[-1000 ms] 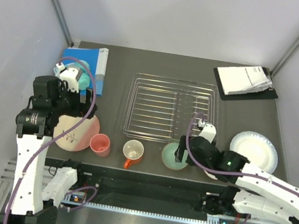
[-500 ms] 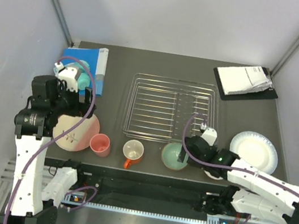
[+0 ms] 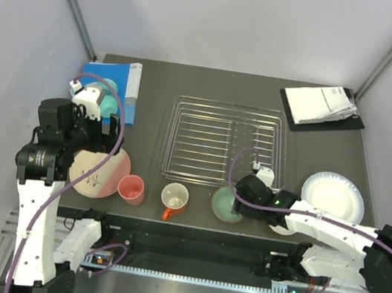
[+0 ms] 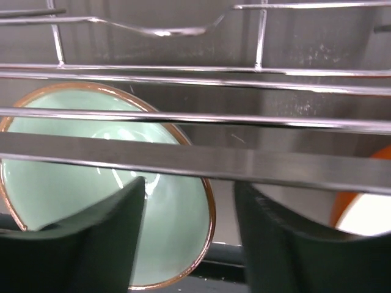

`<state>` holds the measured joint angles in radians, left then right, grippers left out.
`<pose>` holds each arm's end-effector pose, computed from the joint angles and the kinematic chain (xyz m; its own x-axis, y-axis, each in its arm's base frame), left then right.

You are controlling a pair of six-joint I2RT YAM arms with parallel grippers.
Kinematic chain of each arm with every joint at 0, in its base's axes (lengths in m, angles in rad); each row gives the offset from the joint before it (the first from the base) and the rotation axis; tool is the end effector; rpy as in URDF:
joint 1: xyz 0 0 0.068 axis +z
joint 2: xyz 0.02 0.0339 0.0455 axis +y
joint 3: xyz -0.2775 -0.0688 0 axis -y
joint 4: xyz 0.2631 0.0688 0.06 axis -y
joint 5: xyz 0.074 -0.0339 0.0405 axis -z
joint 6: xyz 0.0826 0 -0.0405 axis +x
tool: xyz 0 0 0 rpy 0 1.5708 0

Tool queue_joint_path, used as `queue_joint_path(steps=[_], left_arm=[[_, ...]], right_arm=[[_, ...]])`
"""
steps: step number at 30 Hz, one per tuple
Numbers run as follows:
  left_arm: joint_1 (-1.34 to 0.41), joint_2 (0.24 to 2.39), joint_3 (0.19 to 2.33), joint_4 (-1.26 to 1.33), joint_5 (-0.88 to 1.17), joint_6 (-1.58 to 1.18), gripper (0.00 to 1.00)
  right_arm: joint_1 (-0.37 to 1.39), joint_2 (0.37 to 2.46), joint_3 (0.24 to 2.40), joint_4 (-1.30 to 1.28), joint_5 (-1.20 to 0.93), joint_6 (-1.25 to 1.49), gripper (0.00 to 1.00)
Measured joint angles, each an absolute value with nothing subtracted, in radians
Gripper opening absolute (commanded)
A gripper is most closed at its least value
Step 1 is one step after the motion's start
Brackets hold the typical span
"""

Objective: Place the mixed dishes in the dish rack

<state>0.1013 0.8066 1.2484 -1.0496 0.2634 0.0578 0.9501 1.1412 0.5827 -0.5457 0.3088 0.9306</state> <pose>0.1677 -0.0046 0.3928 -0.5605 -0.0009 -0.8281 0.1476 0.9839 -0.1010 0.1530 0.1709 0.1409 -0.8680 0.0996 -0.4864 0.0011 0.9801 0.1986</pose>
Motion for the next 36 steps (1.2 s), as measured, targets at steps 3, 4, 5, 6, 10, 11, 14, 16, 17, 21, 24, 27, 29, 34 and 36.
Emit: queue_joint_path(steps=[3,4,5,6,10,11,14,16,17,21,24,27,29,34,36], left_arm=[[0.101,0.806,1.248,-1.05,0.263,0.059,0.99],[0.101,0.803,1.248,-1.05,0.263,0.059,0.99],[0.101,0.802,1.248,-1.05,0.263,0.059,0.99],[0.101,0.801,1.248,-1.05,0.262,0.059,0.99],[0.101,0.794,1.248,-1.05,0.25,0.063,0.99],[0.101,0.794,1.248,-1.05,0.246,0.066,0.99],[0.101,0.794,1.248,-1.05,0.241,0.076,0.99],[0.101,0.794,1.248,-1.05,0.239,0.079,0.99],[0.101,0.794,1.248,-1.05,0.237,0.081,0.99],[0.101,0.794,1.248,-1.05,0.237,0.081,0.99],[0.101,0.794,1.248,-1.05,0.238,0.082,0.99],[0.101,0.794,1.248,-1.049,0.238,0.083,0.99],[0.101,0.794,1.248,-1.049,0.239,0.085,0.99],[0.101,0.803,1.246,-1.047,0.25,0.084,0.99],[0.101,0.811,1.243,-1.046,0.257,0.084,0.99]], right_arm=[[0.945,1.143,0.583,-0.534,0.297,0.923,0.42],[0.945,1.147,0.583,-0.531,0.293,0.92,0.41],[0.944,1.153,0.583,-0.527,0.289,0.917,0.39],[0.944,1.158,0.583,-0.522,0.286,0.916,0.33],[0.944,1.176,0.583,-0.52,0.284,0.903,0.17],[0.944,1.179,0.583,-0.521,0.285,0.901,0.15],[0.94,1.18,0.594,-0.504,0.287,0.899,0.03],[0.94,1.184,0.604,-0.503,0.287,0.898,0.0],[0.941,1.19,0.606,-0.501,0.287,0.899,0.0],[0.963,1.196,0.626,-0.525,0.315,0.9,0.0],[1.03,1.189,0.648,-0.582,0.368,0.903,0.0],[1.144,1.172,0.694,-0.682,0.432,0.91,0.0],[1.237,1.174,0.767,-0.774,0.468,0.921,0.0],[1.429,1.257,1.097,-1.011,0.62,0.982,0.0],[1.445,1.295,1.223,-1.109,0.673,1.014,0.0]])
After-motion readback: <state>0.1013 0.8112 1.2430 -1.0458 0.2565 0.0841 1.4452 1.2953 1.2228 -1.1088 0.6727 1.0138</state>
